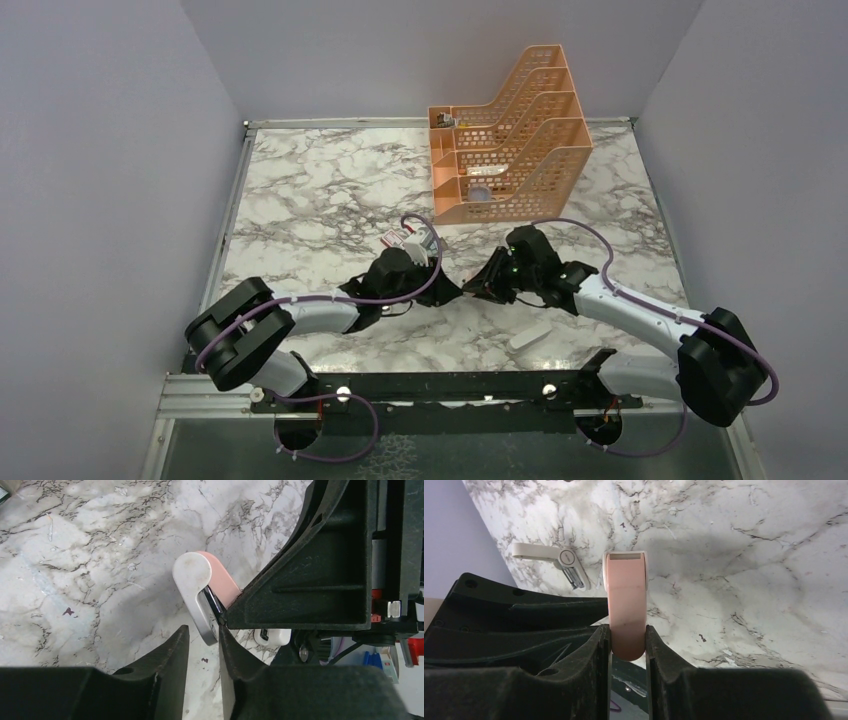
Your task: Load the staples into the stapler
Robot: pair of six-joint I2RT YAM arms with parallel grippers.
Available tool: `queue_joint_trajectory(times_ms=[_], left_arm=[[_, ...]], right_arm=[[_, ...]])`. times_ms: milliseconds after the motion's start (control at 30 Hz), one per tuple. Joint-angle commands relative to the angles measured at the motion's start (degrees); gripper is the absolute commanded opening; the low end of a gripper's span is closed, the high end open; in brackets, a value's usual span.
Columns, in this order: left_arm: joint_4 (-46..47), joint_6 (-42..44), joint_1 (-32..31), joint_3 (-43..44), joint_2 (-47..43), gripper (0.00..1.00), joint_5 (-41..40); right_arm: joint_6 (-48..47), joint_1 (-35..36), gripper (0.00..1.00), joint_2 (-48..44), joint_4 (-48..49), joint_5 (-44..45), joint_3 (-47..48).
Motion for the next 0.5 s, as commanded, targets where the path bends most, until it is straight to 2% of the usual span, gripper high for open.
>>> queue_joint_trajectory(times_ms=[0,367,467], left_arm=[[4.38,0.96,-0.38,-1.00,0.79,0.27,2.08],[5.96,-1.23,-0.38,-1.89,2.17,0.29,2.87],[6.45,-2.21,-0.43,-1.39,3.71,0.23,3.86]], right_arm=[[0.98,-0.45,0.20,-0.91,2.68,-3.73,0.93],[-0.15,-1.03,0.20,-0.44,5.27,-7.30,1.22],[-1.48,-1.32,0.21,-1.17,4.94,-7.59,1.00]])
